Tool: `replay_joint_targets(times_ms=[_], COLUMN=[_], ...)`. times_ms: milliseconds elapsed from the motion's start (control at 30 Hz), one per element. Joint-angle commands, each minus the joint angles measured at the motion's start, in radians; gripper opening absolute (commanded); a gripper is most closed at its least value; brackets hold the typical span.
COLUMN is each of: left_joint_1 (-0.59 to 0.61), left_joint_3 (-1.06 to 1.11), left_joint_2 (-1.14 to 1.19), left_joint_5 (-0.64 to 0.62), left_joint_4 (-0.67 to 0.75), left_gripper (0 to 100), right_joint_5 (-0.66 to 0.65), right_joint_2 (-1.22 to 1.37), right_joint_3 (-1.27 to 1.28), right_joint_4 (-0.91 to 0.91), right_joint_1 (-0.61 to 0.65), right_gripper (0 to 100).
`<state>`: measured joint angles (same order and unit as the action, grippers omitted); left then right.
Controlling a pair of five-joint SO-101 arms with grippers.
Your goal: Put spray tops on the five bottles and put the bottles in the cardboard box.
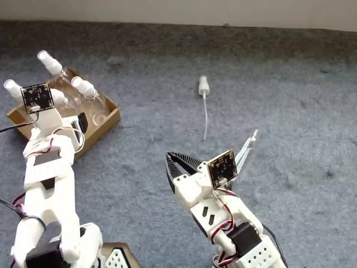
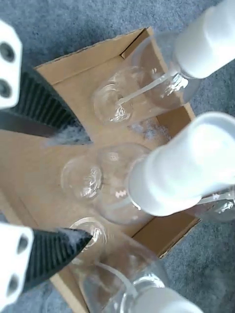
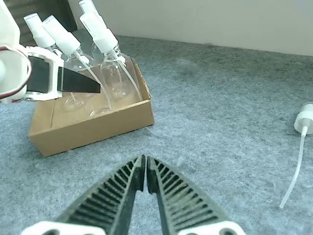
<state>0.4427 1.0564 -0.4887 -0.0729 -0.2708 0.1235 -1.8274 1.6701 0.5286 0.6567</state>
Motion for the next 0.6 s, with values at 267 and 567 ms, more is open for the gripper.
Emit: replay_joint_targets(times_ms=[267, 567], left_joint_1=[-0.025, -0.027], left_joint_3=[-0.045, -0.045], left_joint_2=[-0.251, -0.432], left_joint_5=[-0.006, -0.006], left_joint_4=[-0.281, -0.554], left_gripper=[24, 23], right_joint_5=[0.002, 0.002], right_joint_2=[-0.010, -0.010], right_joint_3=[0.110, 0.110], right_joint_4=[0.004, 0.004], right_joint_1=[0.010, -0.025], right_gripper=[0.5, 0.5])
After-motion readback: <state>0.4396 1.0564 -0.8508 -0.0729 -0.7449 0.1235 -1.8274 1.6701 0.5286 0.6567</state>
